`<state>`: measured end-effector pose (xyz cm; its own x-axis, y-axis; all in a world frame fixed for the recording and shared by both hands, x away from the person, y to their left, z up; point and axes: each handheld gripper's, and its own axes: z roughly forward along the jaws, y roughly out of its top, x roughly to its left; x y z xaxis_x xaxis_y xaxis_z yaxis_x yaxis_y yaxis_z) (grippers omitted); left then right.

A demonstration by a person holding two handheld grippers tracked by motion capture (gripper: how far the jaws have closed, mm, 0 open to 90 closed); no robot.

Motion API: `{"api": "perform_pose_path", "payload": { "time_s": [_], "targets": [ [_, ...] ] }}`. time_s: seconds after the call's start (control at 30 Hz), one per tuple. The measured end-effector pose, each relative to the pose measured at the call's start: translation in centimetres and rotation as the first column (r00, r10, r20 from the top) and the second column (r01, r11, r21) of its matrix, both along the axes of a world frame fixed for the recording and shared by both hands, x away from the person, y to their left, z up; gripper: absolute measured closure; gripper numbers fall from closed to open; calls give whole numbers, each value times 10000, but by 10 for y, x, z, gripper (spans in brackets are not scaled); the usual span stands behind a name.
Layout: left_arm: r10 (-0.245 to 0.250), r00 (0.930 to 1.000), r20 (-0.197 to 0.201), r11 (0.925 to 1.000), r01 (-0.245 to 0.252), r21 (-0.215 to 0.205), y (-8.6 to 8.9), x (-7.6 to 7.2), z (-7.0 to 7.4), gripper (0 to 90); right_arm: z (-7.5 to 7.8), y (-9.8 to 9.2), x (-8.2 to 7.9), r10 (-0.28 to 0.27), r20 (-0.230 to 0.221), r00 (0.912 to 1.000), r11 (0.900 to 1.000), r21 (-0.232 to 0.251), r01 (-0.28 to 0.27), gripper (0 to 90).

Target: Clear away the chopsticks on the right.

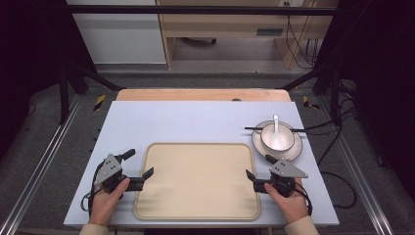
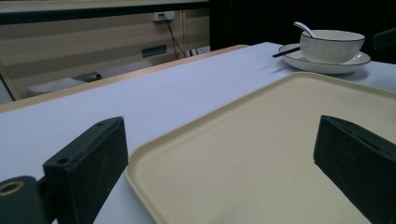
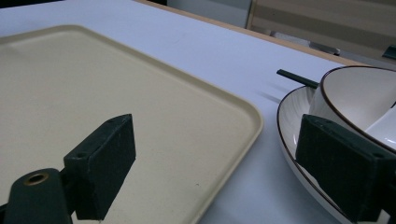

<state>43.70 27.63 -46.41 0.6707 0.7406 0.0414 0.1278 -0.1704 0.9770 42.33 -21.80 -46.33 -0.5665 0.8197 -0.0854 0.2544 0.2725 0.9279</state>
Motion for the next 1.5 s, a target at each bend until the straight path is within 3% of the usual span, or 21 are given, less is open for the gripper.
{"api": "perform_pose_path", "payload": {
  "time_s": [0.17,0.23,0.37,0.57,0.63,0.7,0.8,0.87,0.9,0.93,1.0,1.1,1.13,1.27,1.33,1.37,1.4,1.5],
  "targets": [
    [371,9993,24,9993,-371,-102,3,1,1,43,1,-2,0,25,43,10000,9999,-106,-24,160],
    [518,9987,12,9986,-518,-82,6,0,1,48,1,-3,0,-15,200,9998,9992,-402,23,159],
    [585,9983,29,9982,-585,-119,8,-2,2,51,5,-2,-2,-380,190,9991,9970,-672,392,109],
    [566,9984,-43,9984,-567,-68,7,-2,1,51,10,1,-8,-387,319,9987,9938,-1031,418,129],
    [542,9985,-37,9985,-543,-45,7,-3,2,51,16,2,-12,-577,387,9976,9893,-1321,623,159],
    [568,9984,-12,9984,-568,-2,7,-4,2,52,32,-2,-15,-881,874,9923,9760,-1917,1035,221],
    [645,9979,-30,9979,-645,14,8,-4,2,53,55,-12,-12,-1118,1415,9836,9606,-2381,1434,297],
    [666,9978,-45,9978,-666,20,8,-4,2,53,63,-17,-9,-1169,1505,9817,9564,-2492,1521,309],
    [681,9977,-22,9977,-681,39,8,-5,2,54,78,-28,-1,-1368,1542,9785,9432,-2817,1763,364],
    [681,9977,-22,9977,-681,39,8,-5,2,55,78,-28,-1,-1368,1542,9785,9432,-2817,1763,364],
    [676,9977,-19,9977,-676,73,8,-5,2,55,98,-46,15,-1489,1361,9794,9357,-3009,1841,422],
    [657,9978,-16,9978,-657,99,7,-5,2,55,106,-60,28,-1625,1176,9797,9283,-3182,1922,454],
    [641,9979,-12,9979,-641,119,7,-4,2,55,111,-74,40,-1833,1014,9778,9197,-3335,2070,500],
    [660,9978,-50,9977,-659,144,7,-4,1,57,110,-97,62,-2267,497,9727,9132,-3364,2300,573],
    [668,9978,-41,9977,-668,131,7,-4,1,57,106,-106,73,-2442,-8,9697,9174,-3242,2308,607],
    [648,9979,-44,9978,-647,140,7,-4,1,57,106,-106,73,-2442,-8,9697,9174,-3242,2308,607],
    [626,9980,-50,9979,-625,191,6,-4,0,57,100,-114,85,-2567,-354,9658,9138,-3344,2306,652],
    [599,9982,-62,9980,-597,230,5,-4,0,57,96,-120,96,-2790,-658,9580,9132,-3267,2436,689]
  ]
}}
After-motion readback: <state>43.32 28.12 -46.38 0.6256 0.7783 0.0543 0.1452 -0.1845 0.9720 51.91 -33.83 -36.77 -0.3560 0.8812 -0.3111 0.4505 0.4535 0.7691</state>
